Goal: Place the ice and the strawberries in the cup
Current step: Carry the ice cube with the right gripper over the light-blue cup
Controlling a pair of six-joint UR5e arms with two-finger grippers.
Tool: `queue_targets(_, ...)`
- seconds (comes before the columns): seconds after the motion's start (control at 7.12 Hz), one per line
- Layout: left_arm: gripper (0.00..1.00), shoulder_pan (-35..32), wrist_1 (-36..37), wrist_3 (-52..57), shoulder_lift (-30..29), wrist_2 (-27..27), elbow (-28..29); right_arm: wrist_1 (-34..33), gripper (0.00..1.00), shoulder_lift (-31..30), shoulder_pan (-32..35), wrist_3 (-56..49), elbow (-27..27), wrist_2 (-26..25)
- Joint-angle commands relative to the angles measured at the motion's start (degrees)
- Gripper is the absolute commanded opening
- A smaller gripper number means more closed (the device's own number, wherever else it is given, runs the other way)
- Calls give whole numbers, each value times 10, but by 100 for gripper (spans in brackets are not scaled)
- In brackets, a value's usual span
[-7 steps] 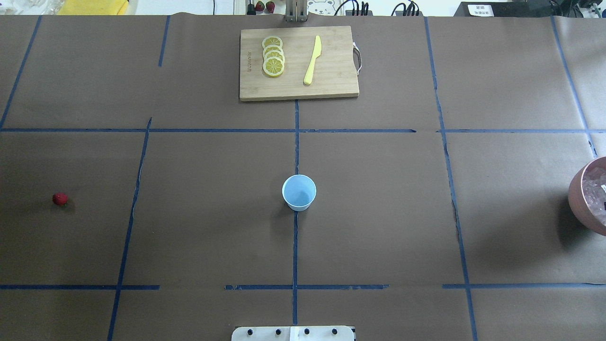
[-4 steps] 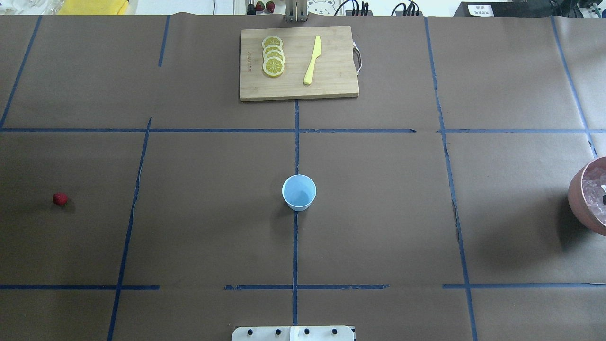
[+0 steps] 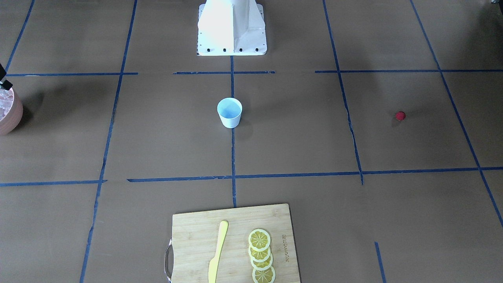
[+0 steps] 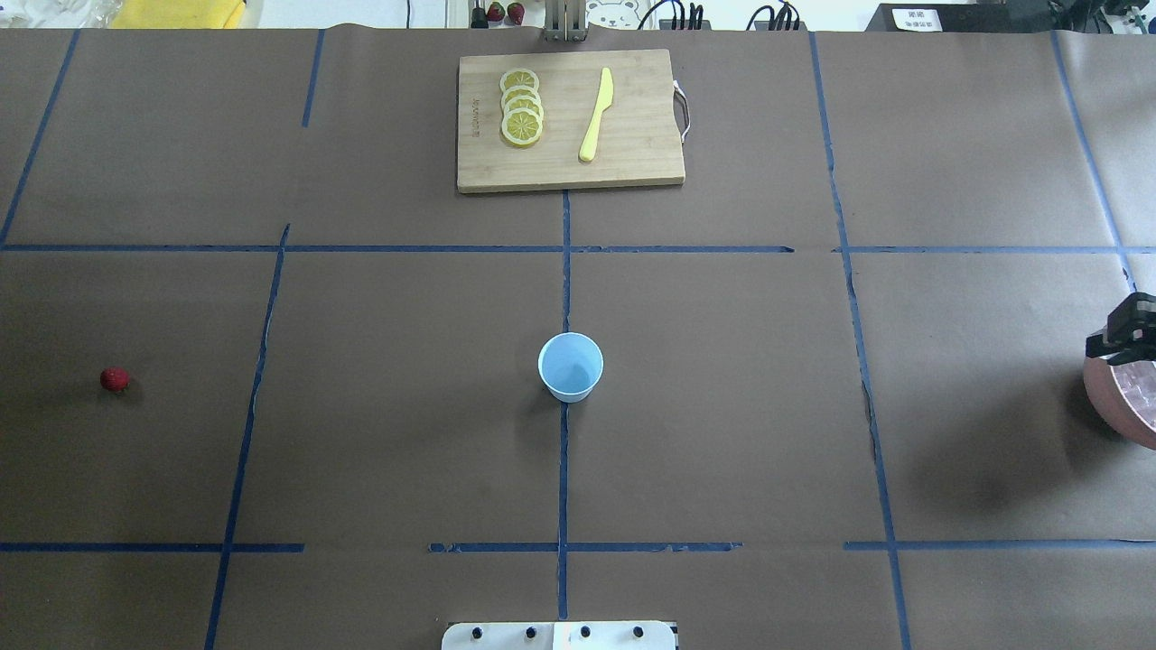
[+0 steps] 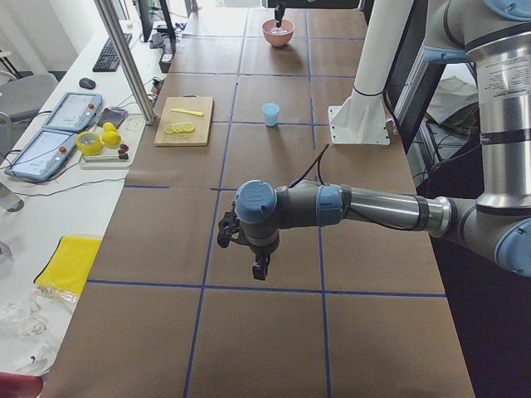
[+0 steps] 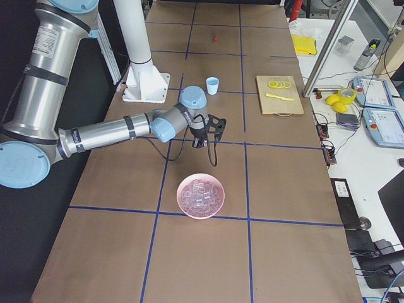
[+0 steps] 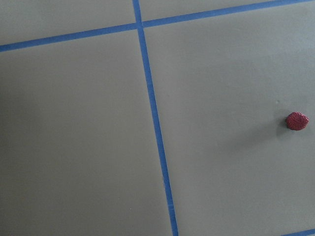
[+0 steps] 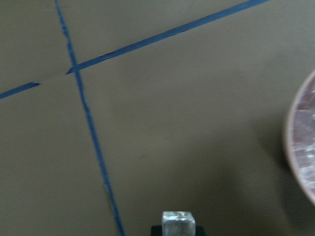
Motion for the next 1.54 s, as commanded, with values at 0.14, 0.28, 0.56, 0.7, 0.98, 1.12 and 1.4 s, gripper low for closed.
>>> queue_targets(0.14, 100, 0, -3, 0, 18, -5, -18, -30, 0, 203, -184, 281, 2, -39)
queue_targets(0.28, 100, 0, -5, 0, 19, -5, -18, -120, 0, 300, -217, 314, -14, -63)
queue_targets(0.56, 100, 1, -4, 0, 19, -5, -19, -219, 0, 462, -289, 351, -112, -158)
queue_targets(0.7, 100, 1, -3, 0, 19, -5, -19, -217, 0, 502, -300, 367, -157, -175)
queue_targets(0.98, 100, 1, -2, 0, 19, -6, -19, -217, 0, 537, -309, 382, -199, -196)
queue_targets(1.12, 100, 1, -2, 0, 19, -6, -19, -203, 0, 568, -309, 396, -245, -202)
queue_targets(1.4, 100, 1, -2, 0, 19, -6, -19, -172, 0, 570, -320, 401, -268, -205)
